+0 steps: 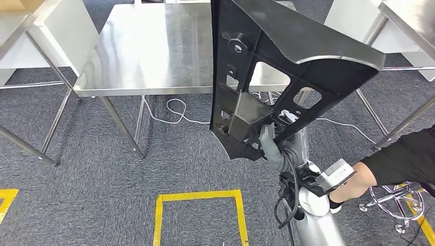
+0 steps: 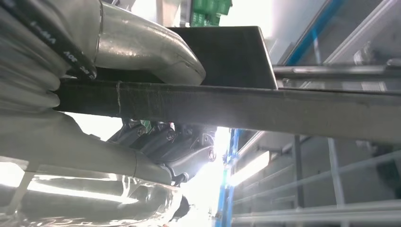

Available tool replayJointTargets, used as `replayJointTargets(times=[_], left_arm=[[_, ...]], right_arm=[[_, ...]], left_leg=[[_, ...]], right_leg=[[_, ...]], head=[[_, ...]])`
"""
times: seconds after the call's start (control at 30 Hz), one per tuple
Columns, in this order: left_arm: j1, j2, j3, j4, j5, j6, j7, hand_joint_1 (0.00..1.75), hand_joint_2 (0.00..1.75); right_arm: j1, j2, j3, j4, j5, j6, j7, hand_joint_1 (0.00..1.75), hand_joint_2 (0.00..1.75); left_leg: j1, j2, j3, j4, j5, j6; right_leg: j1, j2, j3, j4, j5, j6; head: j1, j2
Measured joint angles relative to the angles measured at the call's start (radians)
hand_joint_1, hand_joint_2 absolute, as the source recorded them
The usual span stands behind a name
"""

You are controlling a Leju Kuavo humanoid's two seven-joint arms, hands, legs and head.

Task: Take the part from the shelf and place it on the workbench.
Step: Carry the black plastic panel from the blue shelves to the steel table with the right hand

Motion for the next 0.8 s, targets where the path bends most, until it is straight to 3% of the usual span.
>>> replayJointTargets(times=[0.03,0.1,0.17,0.2,0.23,0.27,0.33,0.4,0.6,0.63,0.73,0.77,0.8], left_arm=[[-0.001,0.000,0.000,0.000,0.000,0.000,0.000,0.00,1.75],[-0.002,0.000,0.000,0.000,0.000,0.000,-0.001,0.00,1.75],[-0.001,0.000,0.000,0.000,0.001,0.000,-0.001,0.00,1.75],[0.000,0.001,0.001,0.000,0.001,0.000,-0.001,0.00,1.75],[0.002,0.001,0.001,0.000,0.001,0.001,0.000,0.00,1.75],[0.002,0.001,0.002,0.000,0.001,0.001,0.000,0.00,1.75],[0.003,0.001,0.005,0.000,0.001,0.002,0.001,0.00,1.75],[0.003,0.001,0.008,0.000,0.001,0.002,0.001,0.00,1.75],[0.002,0.002,0.010,0.000,0.001,0.002,0.002,0.00,1.75],[0.003,0.002,0.011,0.000,0.000,0.002,0.003,0.00,1.75],[0.002,0.002,0.016,0.000,-0.002,0.000,0.004,0.00,1.75],[0.001,0.002,0.016,0.000,-0.003,0.000,0.003,0.00,1.75],[0.002,0.002,0.016,0.000,-0.003,0.000,0.003,0.00,1.75]], right_arm=[[-0.002,0.003,0.000,0.000,0.000,0.000,0.000,1.75,1.75],[-0.008,0.008,0.000,0.001,0.001,0.000,0.000,1.75,1.75],[-0.011,0.012,0.001,0.004,0.001,0.000,0.001,1.75,1.75],[-0.011,0.014,0.002,0.006,0.002,0.000,0.001,1.75,1.75],[-0.012,0.015,0.002,0.009,0.002,0.000,0.001,1.75,1.75],[-0.012,0.016,0.002,0.011,0.003,0.000,0.002,1.75,1.75],[-0.013,0.017,0.002,0.015,0.006,0.000,0.004,1.75,1.75],[-0.015,0.018,0.002,0.018,0.009,0.000,0.006,1.75,1.75],[-0.017,0.018,0.002,0.020,0.009,0.000,0.008,1.75,1.75],[-0.017,0.018,0.002,0.020,0.009,0.000,0.008,1.75,1.75],[-0.011,0.015,0.003,0.026,0.011,-0.009,0.008,1.75,1.75],[-0.008,0.013,0.002,0.028,0.011,-0.012,0.008,1.75,1.75],[-0.006,0.012,0.002,0.029,0.011,-0.013,0.008,1.75,1.75]], left_leg=[[0.002,0.002,-0.014,0.035,0.002,-0.004],[0.007,0.005,-0.085,0.151,-0.013,-0.015],[0.012,0.006,-0.175,0.269,-0.068,-0.028],[0.015,0.007,-0.207,0.294,-0.092,-0.033],[0.018,0.008,-0.221,0.287,-0.099,-0.035],[0.020,0.009,-0.219,0.249,-0.080,-0.037],[0.023,0.011,-0.185,0.121,0.010,-0.035],[0.021,0.013,-0.159,0.032,0.056,-0.027],[0.019,0.013,-0.154,0.017,0.045,-0.017],[0.019,0.013,-0.141,0.012,0.056,-0.008],[0.011,0.010,-0.081,-0.001,0.067,0.030],[0.006,0.008,-0.069,0.000,0.055,0.035],[0.001,0.006,-0.058,0.000,0.046,0.036]], right_leg=[[-0.003,0.001,0.009,-0.002,-0.002,-0.006],[-0.006,0.001,0.025,-0.005,-0.011,-0.018],[-0.006,0.001,0.038,-0.006,-0.026,-0.025],[-0.007,0.002,0.046,-0.006,-0.034,-0.025],[-0.008,0.004,0.056,-0.006,-0.043,-0.023],[-0.009,0.005,0.067,-0.006,-0.052,-0.020],[-0.010,0.006,0.092,-0.005,-0.071,-0.011],[-0.007,0.009,0.106,-0.003,-0.088,0.000],[-0.002,0.010,0.109,-0.005,-0.099,0.009],[0.000,0.009,0.116,-0.001,-0.105,0.017],[0.005,0.006,-0.011,0.220,-0.195,0.021],[0.007,0.006,-0.064,0.278,-0.221,0.016],[0.010,0.006,-0.072,0.251,-0.218,0.016]], head=[[0.000,0.000],[-0.001,0.000],[-0.002,0.000],[-0.002,0.000],[-0.002,0.000],[-0.002,0.000],[-0.002,0.000],[-0.005,0.000],[-0.006,0.000],[-0.005,0.000],[-0.002,0.000],[-0.001,0.000],[-0.001,0.000]])
